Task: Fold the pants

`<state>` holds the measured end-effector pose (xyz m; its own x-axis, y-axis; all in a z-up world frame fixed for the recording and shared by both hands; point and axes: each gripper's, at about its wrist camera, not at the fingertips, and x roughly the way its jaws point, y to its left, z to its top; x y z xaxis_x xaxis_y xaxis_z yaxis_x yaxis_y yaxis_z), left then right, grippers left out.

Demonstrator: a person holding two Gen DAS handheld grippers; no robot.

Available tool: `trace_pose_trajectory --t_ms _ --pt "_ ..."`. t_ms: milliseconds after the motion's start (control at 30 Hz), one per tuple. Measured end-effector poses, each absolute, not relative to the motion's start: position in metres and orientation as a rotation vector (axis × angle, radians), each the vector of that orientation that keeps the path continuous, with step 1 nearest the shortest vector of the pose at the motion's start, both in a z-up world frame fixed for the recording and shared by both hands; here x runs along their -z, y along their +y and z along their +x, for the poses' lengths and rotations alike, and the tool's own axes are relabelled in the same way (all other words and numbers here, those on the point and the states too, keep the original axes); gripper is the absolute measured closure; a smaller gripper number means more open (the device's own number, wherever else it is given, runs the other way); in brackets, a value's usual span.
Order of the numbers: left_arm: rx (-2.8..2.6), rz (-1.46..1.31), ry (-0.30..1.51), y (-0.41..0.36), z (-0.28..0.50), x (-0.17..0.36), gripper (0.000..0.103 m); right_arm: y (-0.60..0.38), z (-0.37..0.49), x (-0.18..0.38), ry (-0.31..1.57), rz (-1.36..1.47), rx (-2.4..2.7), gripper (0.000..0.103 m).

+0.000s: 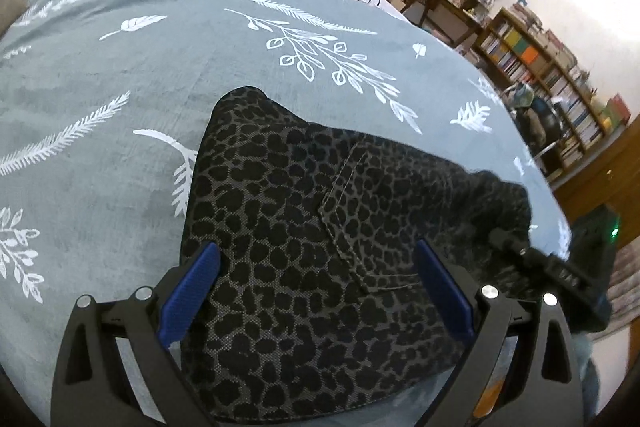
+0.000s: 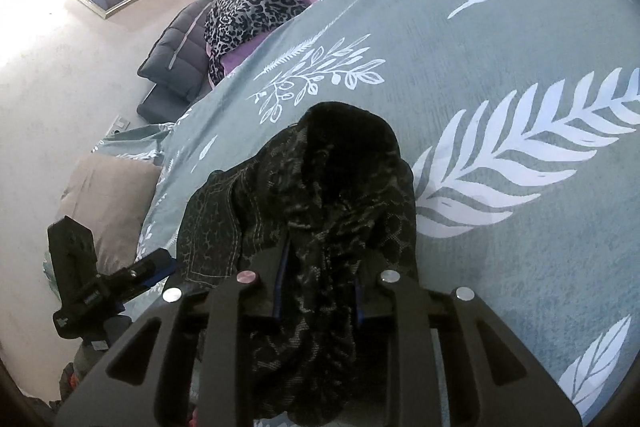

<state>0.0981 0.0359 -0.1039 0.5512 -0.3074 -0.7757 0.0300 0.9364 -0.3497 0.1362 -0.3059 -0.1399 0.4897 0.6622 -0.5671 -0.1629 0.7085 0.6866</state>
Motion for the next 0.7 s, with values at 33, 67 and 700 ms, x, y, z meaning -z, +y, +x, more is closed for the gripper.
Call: trace_pose_trajectory --t_ms 33,67,700 --pt "0.203 -0.293 0.971 0.034 0.098 0.106 0.007 -0.306 0.134 0.138 0.933 0.6 -0.532 0.076" --pt "0.203 -0.276 0.972 0.032 0.097 0.108 0.007 -0.306 0.132 0.135 0.93 0.591 -0.52 0.075" --pt "0.175 -0.201 0.96 0.025 0.087 0.11 0.006 -0.232 0.113 0.082 0.732 0.123 -0.462 0.066"
